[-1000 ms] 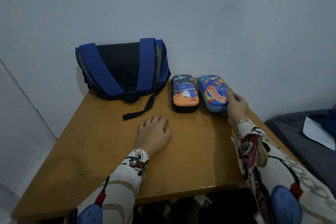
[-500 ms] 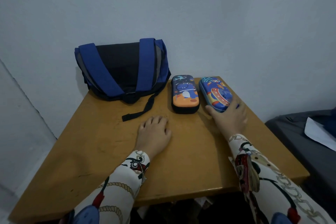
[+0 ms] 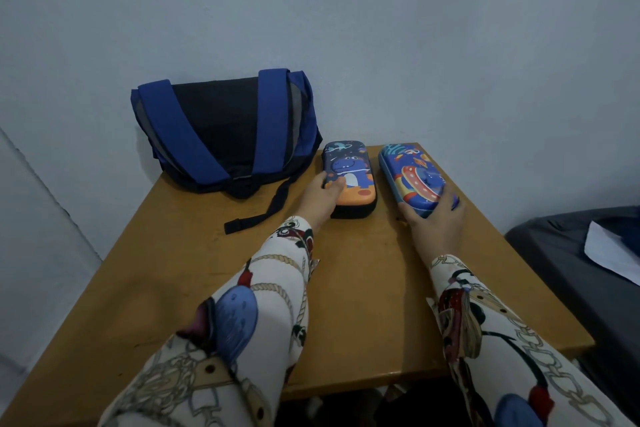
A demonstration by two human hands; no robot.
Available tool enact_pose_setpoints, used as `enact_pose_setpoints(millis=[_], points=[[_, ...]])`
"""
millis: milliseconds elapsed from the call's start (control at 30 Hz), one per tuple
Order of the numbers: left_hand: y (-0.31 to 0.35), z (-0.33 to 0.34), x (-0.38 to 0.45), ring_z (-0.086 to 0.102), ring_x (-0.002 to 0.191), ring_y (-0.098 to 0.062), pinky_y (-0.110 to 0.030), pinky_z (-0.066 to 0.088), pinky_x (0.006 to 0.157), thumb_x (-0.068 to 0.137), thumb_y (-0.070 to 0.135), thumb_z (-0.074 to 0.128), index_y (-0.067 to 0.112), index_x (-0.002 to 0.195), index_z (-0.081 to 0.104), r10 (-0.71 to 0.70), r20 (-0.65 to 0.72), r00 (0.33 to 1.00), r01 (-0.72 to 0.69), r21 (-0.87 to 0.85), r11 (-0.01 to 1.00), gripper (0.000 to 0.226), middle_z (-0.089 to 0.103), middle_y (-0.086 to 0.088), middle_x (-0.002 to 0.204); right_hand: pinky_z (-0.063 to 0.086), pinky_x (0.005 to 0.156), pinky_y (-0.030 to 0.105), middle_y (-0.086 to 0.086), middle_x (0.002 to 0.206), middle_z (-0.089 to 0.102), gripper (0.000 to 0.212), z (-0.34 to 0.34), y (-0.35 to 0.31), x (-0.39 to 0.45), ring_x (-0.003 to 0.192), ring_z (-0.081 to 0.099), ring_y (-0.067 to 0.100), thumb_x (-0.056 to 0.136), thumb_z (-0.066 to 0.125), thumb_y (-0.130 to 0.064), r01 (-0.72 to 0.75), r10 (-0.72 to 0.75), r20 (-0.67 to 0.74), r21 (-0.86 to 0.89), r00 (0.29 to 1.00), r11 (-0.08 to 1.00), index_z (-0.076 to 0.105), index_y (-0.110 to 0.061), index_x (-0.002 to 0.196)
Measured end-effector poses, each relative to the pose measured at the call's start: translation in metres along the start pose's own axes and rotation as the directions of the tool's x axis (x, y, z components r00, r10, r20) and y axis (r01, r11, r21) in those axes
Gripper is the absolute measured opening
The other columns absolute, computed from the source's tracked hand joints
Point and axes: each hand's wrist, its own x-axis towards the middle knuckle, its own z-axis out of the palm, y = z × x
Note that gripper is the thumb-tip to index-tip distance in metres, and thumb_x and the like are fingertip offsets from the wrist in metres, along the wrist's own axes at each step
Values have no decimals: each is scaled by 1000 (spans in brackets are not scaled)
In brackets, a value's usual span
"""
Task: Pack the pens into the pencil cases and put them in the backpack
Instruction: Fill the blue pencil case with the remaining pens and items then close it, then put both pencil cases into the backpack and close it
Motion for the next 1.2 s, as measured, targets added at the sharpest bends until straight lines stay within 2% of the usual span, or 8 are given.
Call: enact_pose_setpoints(millis=[133,333,600,800,900,1000,1100,1200], points=[[-3,8,6,38,136,-25,-36,33,112,93,31,63,16,147,39,66,20,998,-67,94,993,62,35,-5,153,47,102,39,15,147,29,88,-3,-3,-2,135,38,26,87,71,-42,-13,14,-16,44,1000,999,21,-16,155],[-11,14,1,44,129,-23,-35,39,107,90,32,67,18,143,46,110,-10,994,-109,104,989,58,42,-5,148,43,99,32,15,151,26,87,-6,-4,-3,136,36,25,87,72,-40,-4,5,-15,68,1000,998,22,-15,155],[-15,21,-15,44,130,-22,-28,38,97,93,35,62,21,143,45,168,10,986,-167,162,973,55,42,-3,148,43,100,33,14,152,24,87,-7,-5,-5,137,36,26,87,72,-38,-7,7,-6,87,1000,996,21,-18,155],[-18,7,-22,39,136,-22,-35,36,106,99,42,47,21,150,30,198,26,980,-197,287,938,58,38,-4,152,44,107,47,17,152,23,92,-5,-3,-3,137,35,31,84,73,-44,-6,6,2,26,1000,1000,21,-19,155],[-32,-25,-24,36,138,-23,-40,35,109,99,46,43,19,150,30,198,-74,977,-158,364,918,59,37,-4,152,37,112,52,18,158,13,92,-4,-4,-4,143,26,36,86,70,-49,-10,11,16,-31,1000,999,18,-20,156],[-59,-73,-27,41,132,-24,-45,40,107,99,45,43,22,144,42,256,-173,951,-140,496,857,51,47,-4,144,20,120,54,17,163,0,85,-6,-9,-6,150,7,38,92,59,-53,-8,11,23,-136,1000,991,15,-21,158],[-80,-116,-36,43,126,-24,-44,40,105,99,36,46,22,137,51,316,-220,923,-141,570,810,41,54,-1,136,9,122,53,16,164,3,76,-8,-14,-10,151,1,35,96,51,-52,75,-76,6,-228,997,971,21,-18,157],[-94,-145,-41,44,124,-23,-39,38,106,99,29,49,19,134,55,327,-198,924,-161,575,802,37,58,-1,131,3,120,52,17,162,17,73,-9,-19,-19,151,8,32,90,42,-51,209,-220,-26,-219,975,953,39,-10,150]])
